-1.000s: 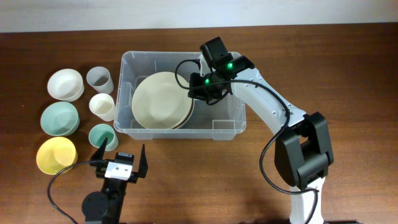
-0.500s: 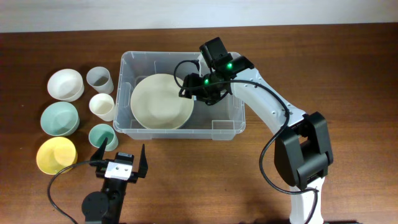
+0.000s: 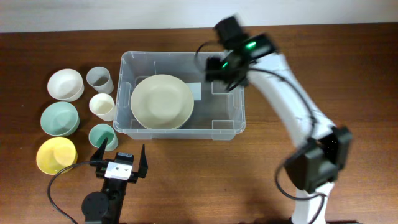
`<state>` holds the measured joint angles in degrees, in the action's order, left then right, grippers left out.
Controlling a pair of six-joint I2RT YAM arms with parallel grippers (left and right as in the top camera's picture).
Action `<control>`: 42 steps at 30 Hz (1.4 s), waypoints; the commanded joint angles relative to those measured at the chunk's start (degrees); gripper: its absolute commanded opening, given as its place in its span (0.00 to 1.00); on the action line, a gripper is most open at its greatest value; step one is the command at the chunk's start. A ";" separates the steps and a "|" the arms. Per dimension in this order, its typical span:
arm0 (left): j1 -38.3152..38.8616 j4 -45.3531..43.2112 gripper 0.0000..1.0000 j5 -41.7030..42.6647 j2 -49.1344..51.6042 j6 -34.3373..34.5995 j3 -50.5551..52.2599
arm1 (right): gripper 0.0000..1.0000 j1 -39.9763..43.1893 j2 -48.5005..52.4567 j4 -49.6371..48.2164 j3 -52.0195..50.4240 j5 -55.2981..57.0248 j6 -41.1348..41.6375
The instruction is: Pack container
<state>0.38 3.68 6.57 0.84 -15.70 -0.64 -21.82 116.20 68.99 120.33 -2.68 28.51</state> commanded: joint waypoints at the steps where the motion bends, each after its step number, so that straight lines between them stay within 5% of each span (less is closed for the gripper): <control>1: -0.33 0.33 1.00 -0.37 -0.39 -0.87 0.11 | 0.91 7.06 -7.67 5.66 9.75 10.34 -1.31; 3: -0.35 0.33 1.00 -0.37 -0.39 -0.87 0.13 | 0.99 11.04 -8.90 9.64 12.59 12.44 -1.29; 11: -0.33 0.33 1.00 -0.37 -0.39 -0.87 0.13 | 0.99 32.22 -9.64 25.33 11.82 16.04 -1.25; 19: -0.35 0.33 1.00 -0.37 -0.39 -0.87 0.13 | 0.99 45.09 -9.62 24.81 -0.85 10.95 -1.18; 29: -0.35 0.33 1.00 -0.37 -0.39 -0.87 0.13 | 0.99 46.95 -9.60 15.13 -17.33 5.95 -1.07; 42: -0.33 0.33 1.00 -0.37 -0.39 -0.87 0.13 | 0.99 46.97 -9.60 13.86 -18.97 5.88 -1.07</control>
<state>0.38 3.68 6.57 0.84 -15.70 -0.64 25.19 106.45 83.02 101.75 3.51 27.38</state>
